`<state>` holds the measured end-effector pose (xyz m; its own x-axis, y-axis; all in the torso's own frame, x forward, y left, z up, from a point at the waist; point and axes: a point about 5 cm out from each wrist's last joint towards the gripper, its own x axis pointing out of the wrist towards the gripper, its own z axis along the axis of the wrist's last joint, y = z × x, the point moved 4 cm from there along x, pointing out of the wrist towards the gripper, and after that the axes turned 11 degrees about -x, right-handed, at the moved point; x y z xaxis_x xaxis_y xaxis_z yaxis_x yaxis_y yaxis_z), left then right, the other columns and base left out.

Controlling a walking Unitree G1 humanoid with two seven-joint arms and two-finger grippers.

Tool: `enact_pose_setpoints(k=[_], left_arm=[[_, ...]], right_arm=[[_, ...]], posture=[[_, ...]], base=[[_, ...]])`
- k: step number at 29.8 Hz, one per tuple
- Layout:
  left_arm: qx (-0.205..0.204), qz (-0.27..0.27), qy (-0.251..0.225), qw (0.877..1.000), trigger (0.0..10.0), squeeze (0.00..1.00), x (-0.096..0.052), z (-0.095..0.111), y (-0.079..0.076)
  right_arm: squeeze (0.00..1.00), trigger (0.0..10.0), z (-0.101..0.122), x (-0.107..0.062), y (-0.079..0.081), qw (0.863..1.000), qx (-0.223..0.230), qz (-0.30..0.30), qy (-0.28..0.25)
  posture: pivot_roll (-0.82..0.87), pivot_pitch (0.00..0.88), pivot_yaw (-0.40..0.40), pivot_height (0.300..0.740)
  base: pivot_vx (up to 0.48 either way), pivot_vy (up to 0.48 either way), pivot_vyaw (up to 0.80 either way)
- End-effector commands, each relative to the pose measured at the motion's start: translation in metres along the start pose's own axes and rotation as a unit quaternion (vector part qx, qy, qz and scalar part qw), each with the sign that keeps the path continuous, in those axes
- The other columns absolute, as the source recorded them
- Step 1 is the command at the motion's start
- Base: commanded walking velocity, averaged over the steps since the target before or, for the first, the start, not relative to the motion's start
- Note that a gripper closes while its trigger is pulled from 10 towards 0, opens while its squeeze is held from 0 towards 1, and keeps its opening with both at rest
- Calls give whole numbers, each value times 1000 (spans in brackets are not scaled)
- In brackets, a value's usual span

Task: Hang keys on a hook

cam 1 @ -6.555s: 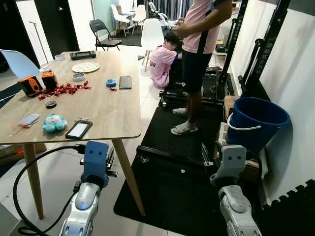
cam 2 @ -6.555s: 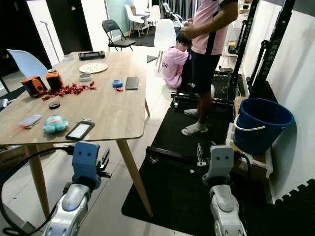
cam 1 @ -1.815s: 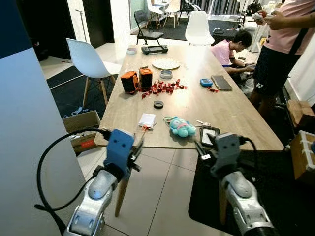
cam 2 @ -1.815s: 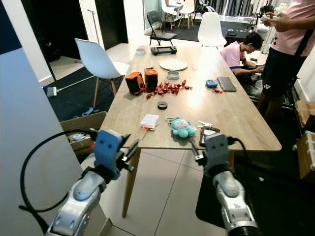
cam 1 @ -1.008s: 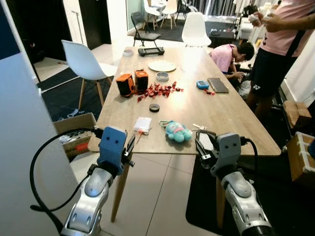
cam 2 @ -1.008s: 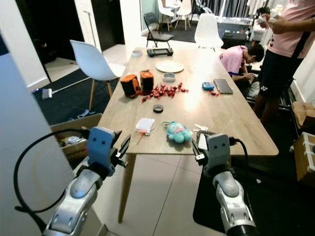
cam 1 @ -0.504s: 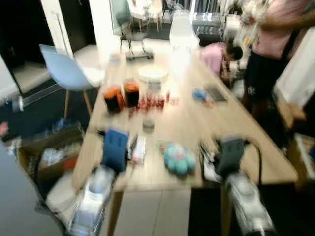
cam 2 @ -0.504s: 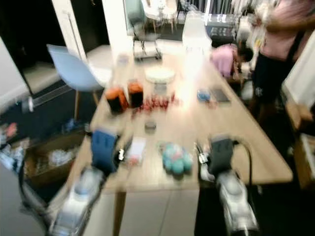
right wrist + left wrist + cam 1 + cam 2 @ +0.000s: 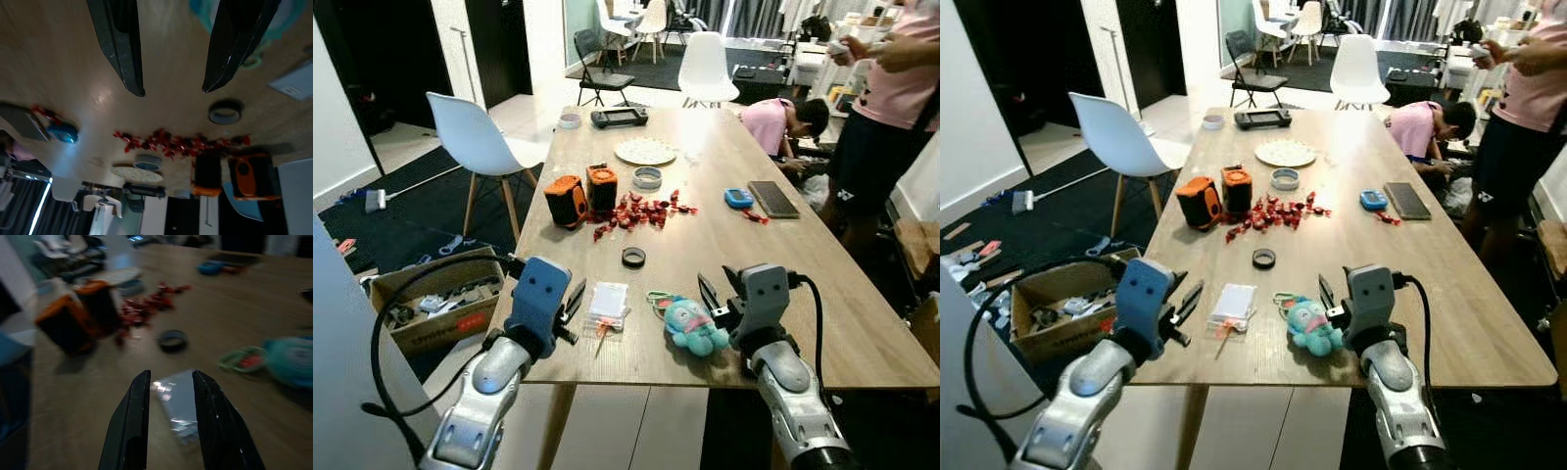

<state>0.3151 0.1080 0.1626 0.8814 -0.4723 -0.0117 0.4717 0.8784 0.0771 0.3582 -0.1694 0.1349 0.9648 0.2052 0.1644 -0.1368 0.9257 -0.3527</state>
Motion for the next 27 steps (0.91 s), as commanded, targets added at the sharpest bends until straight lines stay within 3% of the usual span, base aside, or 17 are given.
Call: enact_pose_setpoints(k=[1, 9, 13, 18, 20, 27], left_arm=[[0, -21, 28, 999, 10000, 0, -5, -5, -5], [12, -35, 102, 994, 10000, 0, -4, -24, -28], [13, -34, 151, 988, 10000, 0, -7, -47, -35], [4, 19, 161, 987, 10000, 0, -1, -55, -25], [2, 58, 156, 986, 10000, 0, 4, -53, -14], [0, 64, 152, 986, 10000, 0, 0, -46, -5]], right_arm=[[0, 10000, -2, -2, 0, 1000, -5, 3, 4], [0, 10000, -4, -2, 4, 1000, -2, 5, 6], [0, 10000, -3, -2, 5, 1000, 0, 6, 6], [0, 10000, -4, -3, 5, 1000, 0, 7, 7], [0, 10000, -3, -3, 5, 1000, 0, 8, 6], [0, 10000, -3, -3, 5, 1000, 1, 8, 5]], posture=[[112, 81, 1, 740], [118, 86, 0, 740], [116, 90, 0, 740], [116, 94, -2, 740], [112, 95, -4, 740], [115, 96, -2, 740]], base=[[0, 0, 0], [0, 0, 0], [0, 0, 0], [0, 0, 0], [0, 0, 0], [0, 0, 0]])
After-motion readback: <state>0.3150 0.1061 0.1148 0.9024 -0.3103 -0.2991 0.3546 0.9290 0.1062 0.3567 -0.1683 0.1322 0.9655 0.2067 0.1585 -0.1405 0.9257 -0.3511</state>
